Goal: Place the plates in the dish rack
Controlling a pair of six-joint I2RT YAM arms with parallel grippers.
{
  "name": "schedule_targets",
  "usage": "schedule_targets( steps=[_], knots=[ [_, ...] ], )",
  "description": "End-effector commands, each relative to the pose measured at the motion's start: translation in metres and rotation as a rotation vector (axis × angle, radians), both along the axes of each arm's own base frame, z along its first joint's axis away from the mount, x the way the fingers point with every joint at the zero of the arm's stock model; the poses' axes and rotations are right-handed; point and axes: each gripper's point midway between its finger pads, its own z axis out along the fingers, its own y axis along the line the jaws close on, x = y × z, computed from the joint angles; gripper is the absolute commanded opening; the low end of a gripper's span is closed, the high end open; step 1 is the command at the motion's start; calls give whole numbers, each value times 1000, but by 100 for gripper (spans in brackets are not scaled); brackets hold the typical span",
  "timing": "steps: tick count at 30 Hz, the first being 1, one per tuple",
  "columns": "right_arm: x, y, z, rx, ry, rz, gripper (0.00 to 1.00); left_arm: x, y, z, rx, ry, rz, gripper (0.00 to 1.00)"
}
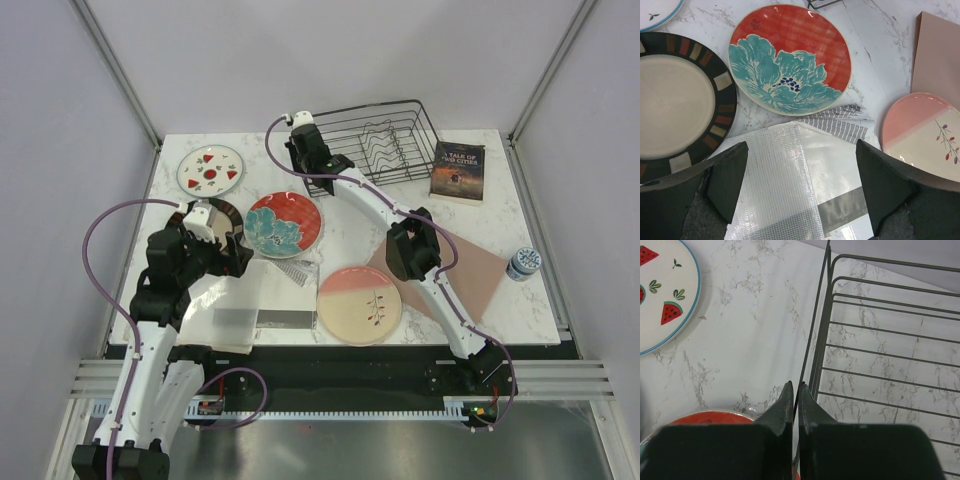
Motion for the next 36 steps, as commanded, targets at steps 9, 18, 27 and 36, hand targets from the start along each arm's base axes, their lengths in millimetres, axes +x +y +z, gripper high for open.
schedule_targets(
  steps=[9, 18, 27, 36],
  knots=[
    [1, -10, 96, -73, -232, 75, 0, 2, -4, 21, -45, -66, -1, 95],
    [-60, -28, 172, -64, -236, 114, 0, 6, -8, 20, -67, -90, -18, 95],
    [-156, -60, 127, -280, -62, 462, 0, 15, -14, 18, -90, -110, -43, 95],
    [-211, -100, 111, -564, -154, 819, 0, 19, -18, 17, -101, -112, -62, 95]
  ],
)
